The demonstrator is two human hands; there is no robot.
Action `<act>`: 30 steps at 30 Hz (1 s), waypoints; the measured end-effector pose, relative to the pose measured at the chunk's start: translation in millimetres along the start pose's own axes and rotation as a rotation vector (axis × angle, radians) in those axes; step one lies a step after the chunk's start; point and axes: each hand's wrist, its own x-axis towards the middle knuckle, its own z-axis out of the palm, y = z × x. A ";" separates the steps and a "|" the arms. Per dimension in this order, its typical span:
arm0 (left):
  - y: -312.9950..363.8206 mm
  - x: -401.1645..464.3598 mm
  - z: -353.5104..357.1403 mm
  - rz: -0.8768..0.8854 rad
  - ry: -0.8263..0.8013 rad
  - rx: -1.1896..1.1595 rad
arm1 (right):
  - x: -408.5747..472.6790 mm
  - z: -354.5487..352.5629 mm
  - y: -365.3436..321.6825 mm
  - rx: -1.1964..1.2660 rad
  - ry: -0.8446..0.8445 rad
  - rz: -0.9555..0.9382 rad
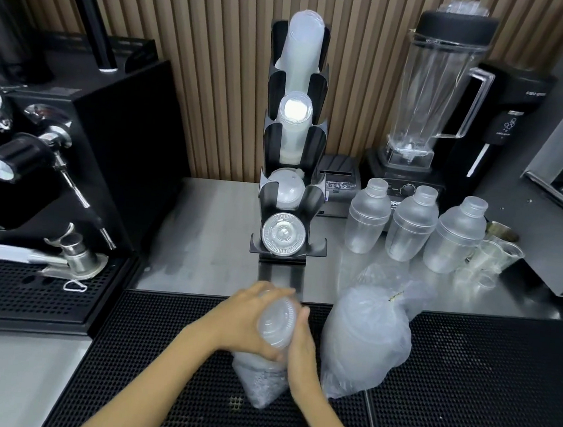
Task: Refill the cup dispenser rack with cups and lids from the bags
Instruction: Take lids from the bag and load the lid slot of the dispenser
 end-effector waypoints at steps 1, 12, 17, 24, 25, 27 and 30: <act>1.2 3.9 -3.3 -0.021 -0.045 0.078 | -2.0 -0.3 6.0 -0.010 0.004 0.039; 18.4 -4.5 -21.8 -0.066 0.032 0.202 | -2.6 0.3 8.2 0.006 0.184 0.037; 49.9 -7.4 -76.4 0.073 0.232 -0.008 | -4.0 10.9 -46.9 -0.094 0.302 -0.345; 54.1 73.9 -116.6 -0.001 0.196 0.300 | 36.5 2.8 -114.0 -0.009 0.435 -0.511; 48.7 88.5 -109.6 -0.033 0.134 0.369 | 42.9 0.9 -113.5 -0.068 0.429 -0.498; 38.2 113.7 -93.1 -0.102 0.072 0.433 | 55.1 0.3 -108.8 -0.205 0.379 -0.473; 21.2 138.8 -75.0 -0.182 0.058 0.456 | 66.8 1.4 -97.1 -0.353 0.320 -0.448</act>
